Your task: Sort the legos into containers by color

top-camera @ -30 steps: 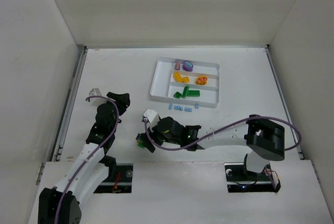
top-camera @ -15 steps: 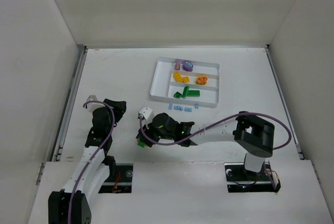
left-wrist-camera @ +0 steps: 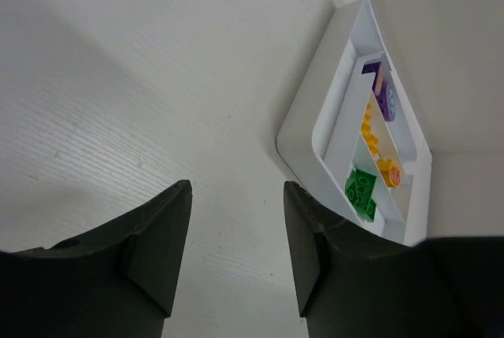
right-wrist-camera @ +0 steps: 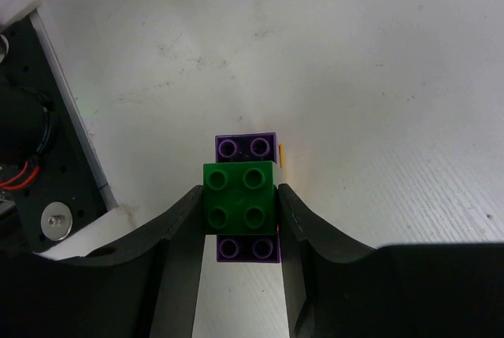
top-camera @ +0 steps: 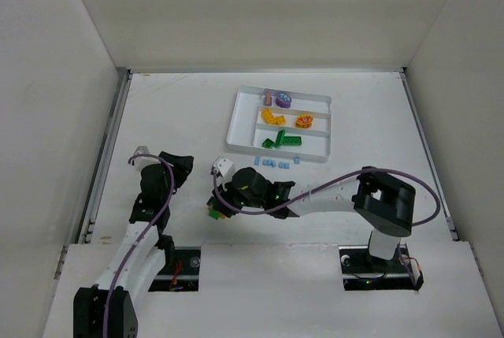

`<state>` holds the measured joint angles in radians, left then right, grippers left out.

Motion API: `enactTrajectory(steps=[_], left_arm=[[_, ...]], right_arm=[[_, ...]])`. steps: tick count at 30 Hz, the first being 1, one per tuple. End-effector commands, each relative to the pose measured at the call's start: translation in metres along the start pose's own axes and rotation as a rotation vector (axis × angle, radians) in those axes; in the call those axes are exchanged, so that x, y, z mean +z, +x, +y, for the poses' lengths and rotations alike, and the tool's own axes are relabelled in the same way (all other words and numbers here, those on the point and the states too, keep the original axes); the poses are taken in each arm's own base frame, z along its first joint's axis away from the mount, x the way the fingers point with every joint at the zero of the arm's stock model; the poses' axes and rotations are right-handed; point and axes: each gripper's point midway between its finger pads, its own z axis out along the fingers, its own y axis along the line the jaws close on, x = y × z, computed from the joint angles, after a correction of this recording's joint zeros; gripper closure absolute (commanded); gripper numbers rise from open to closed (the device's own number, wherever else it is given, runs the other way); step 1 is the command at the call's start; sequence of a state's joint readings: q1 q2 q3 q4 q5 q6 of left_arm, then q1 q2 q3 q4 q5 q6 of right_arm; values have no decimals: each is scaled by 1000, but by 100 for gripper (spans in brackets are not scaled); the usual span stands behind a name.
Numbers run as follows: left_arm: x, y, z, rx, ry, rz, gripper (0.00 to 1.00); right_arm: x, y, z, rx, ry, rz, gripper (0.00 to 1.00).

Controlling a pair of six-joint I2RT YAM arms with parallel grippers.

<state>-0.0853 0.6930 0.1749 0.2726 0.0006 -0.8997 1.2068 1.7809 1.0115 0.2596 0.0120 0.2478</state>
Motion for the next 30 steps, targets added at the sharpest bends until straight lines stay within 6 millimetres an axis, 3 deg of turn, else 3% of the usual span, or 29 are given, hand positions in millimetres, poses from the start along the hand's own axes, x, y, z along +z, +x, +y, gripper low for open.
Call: enactTrajectory(steps=[1,7,14,17,24,30], left_arm=[[-1,-5,-27,-8,85,-3,52],[-4,5,-60,-4,179,37,51],[-3,35,-103,-19,299,117,52],[-4,47,-127,-40,367,149,53],[-9,78,-168,-129,488,187,54],[-18,93,-206,-227,585,181,54]], right_arm=[[-21,-45,-4,81,-17,-143,67],[-62,-63,-47,254,37,-253,68],[-120,-79,-130,568,100,-434,71],[-137,-84,-156,688,75,-490,71],[-171,-102,-193,900,3,-629,71],[-185,-129,-190,992,-117,-718,71]])
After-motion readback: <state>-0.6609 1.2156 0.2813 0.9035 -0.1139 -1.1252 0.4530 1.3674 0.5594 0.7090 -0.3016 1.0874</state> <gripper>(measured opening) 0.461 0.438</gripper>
